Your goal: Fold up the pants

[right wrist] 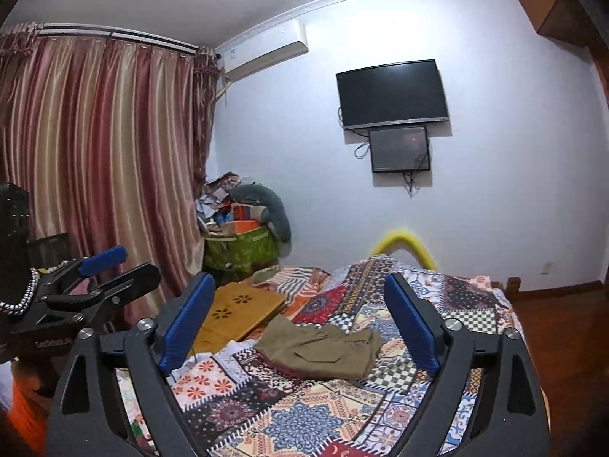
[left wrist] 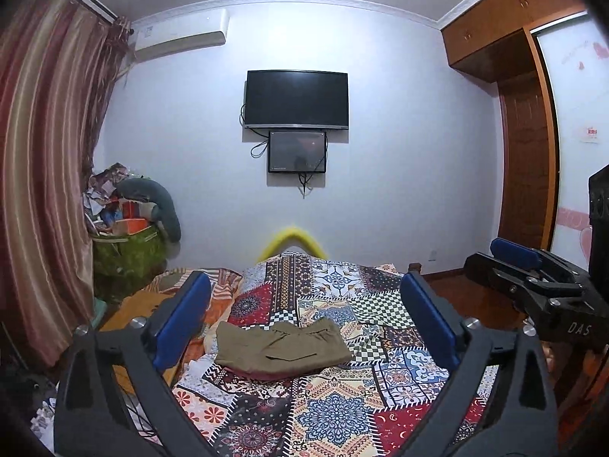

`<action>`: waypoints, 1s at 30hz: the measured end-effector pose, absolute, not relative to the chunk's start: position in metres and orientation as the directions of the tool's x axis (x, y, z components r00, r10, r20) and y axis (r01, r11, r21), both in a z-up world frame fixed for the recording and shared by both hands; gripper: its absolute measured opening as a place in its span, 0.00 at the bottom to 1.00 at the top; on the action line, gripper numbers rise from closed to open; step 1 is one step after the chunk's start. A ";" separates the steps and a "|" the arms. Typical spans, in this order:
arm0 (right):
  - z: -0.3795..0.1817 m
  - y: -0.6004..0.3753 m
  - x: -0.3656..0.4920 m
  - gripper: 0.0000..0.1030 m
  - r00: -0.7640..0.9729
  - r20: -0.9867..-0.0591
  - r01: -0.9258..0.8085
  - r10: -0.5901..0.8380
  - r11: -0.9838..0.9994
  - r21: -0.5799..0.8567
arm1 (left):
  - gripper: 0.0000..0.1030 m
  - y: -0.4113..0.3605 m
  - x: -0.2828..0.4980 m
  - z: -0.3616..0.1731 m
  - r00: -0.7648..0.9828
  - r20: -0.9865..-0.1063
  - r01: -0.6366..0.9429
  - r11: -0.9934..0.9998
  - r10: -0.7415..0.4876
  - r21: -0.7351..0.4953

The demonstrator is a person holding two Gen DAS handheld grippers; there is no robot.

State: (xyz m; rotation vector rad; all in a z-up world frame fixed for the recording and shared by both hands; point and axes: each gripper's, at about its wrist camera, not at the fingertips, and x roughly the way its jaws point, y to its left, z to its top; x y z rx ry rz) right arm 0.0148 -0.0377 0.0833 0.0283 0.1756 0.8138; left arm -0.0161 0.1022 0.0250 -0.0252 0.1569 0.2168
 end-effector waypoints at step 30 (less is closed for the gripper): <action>0.082 -0.048 0.012 0.99 0.706 -0.161 -0.688 0.690 0.721 0.077 | 0.99 0.108 -0.007 0.013 0.965 -0.188 -0.190 0.982 0.182 -0.023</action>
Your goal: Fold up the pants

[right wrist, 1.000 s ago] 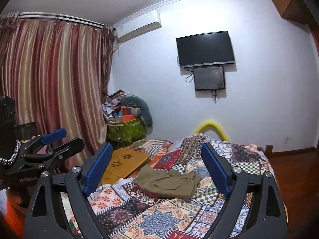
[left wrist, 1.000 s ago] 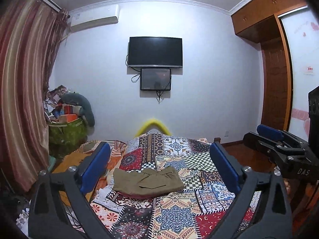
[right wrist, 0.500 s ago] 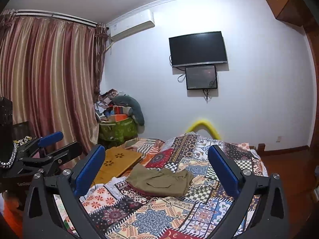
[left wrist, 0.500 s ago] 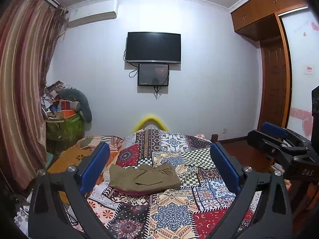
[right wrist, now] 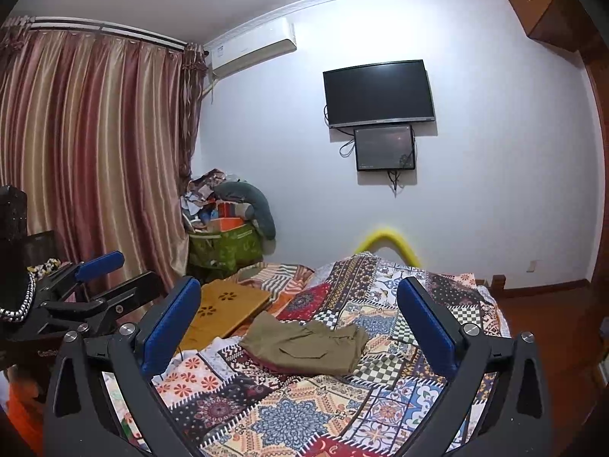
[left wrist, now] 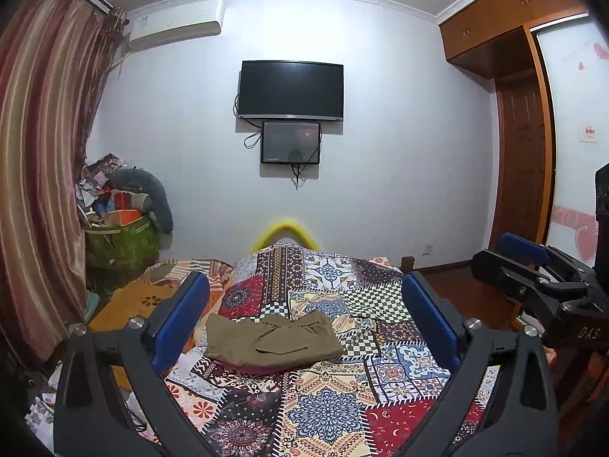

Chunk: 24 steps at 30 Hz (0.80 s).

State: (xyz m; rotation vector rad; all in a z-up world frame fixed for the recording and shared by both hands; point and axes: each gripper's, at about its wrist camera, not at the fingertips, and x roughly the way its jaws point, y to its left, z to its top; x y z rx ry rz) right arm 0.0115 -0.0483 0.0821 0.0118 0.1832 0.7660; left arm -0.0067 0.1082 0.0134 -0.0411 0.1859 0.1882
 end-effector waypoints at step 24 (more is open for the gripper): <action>0.085 -0.045 0.010 1.00 0.705 -0.166 -0.688 0.689 0.722 0.075 | 0.99 0.110 -0.008 0.014 0.969 -0.191 -0.164 0.986 0.156 -0.027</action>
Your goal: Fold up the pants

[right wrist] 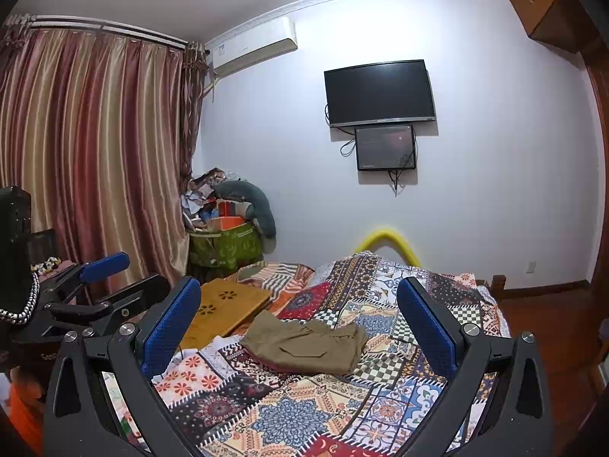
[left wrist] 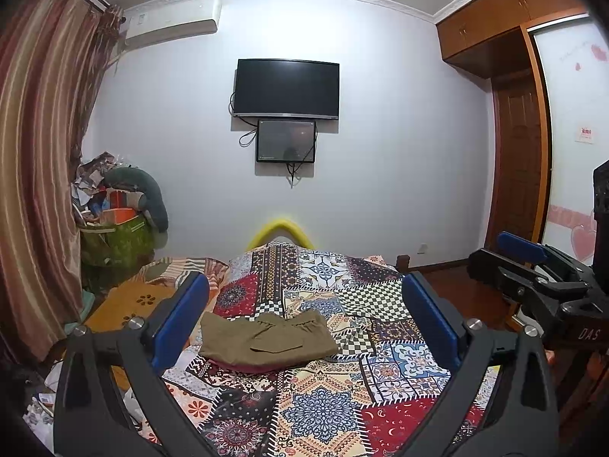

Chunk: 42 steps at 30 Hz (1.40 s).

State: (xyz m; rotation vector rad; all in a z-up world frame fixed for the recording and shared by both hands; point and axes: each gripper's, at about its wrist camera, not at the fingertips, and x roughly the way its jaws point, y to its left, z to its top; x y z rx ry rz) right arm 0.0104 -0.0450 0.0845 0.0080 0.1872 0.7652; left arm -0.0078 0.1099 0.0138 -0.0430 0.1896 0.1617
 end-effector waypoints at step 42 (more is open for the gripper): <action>0.084 -0.043 0.005 1.00 0.703 -0.171 -0.690 0.691 0.720 0.075 | 0.99 0.109 -0.012 0.016 0.971 -0.202 -0.142 0.988 0.129 -0.053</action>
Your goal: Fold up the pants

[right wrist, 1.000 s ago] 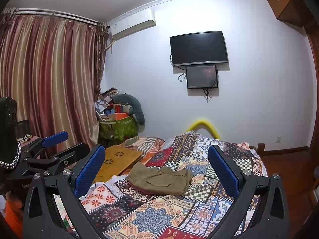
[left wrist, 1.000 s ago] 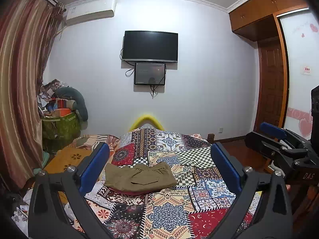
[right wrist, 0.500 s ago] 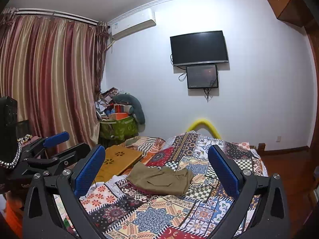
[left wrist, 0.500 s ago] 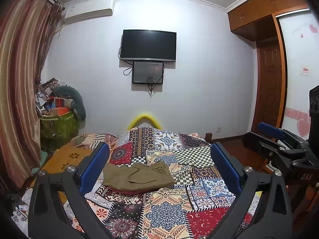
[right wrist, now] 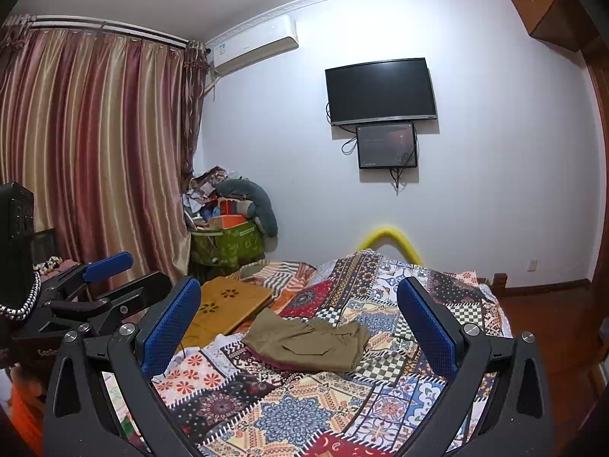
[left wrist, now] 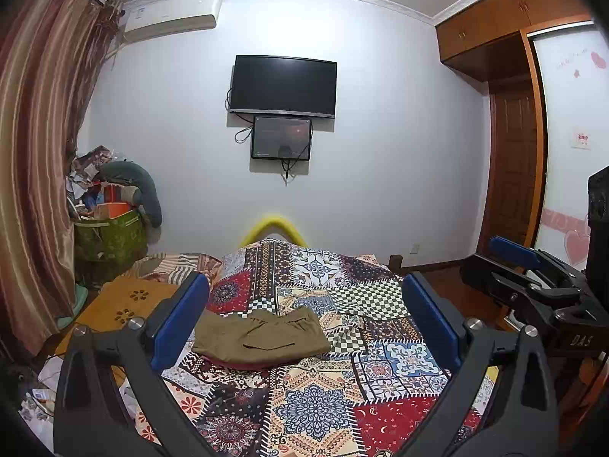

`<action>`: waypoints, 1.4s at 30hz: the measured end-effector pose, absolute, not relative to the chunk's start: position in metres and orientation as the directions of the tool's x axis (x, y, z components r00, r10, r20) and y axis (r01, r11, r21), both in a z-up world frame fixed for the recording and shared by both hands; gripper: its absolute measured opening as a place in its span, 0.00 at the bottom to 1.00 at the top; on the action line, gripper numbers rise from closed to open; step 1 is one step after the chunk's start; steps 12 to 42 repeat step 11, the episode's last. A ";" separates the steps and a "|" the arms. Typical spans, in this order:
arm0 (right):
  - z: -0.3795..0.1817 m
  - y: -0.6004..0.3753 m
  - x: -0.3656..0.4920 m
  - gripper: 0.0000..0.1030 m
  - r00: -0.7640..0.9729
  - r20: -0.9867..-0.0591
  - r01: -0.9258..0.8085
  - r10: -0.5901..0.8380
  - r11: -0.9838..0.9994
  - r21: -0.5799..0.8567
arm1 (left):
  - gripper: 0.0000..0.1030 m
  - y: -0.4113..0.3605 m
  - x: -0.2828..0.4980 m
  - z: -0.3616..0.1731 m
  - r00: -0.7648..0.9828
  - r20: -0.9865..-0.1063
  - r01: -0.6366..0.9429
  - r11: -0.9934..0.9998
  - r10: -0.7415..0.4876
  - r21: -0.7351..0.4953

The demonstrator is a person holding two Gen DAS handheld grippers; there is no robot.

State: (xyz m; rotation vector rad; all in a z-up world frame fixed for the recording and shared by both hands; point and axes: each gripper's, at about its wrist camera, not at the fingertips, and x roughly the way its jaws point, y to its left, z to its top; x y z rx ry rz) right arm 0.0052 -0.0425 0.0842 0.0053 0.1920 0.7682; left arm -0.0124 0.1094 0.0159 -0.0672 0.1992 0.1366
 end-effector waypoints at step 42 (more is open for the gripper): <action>0.083 -0.039 0.002 1.00 0.700 -0.175 -0.691 0.692 0.719 0.076 | 0.99 0.109 -0.010 0.016 0.972 -0.208 -0.126 0.990 0.110 -0.062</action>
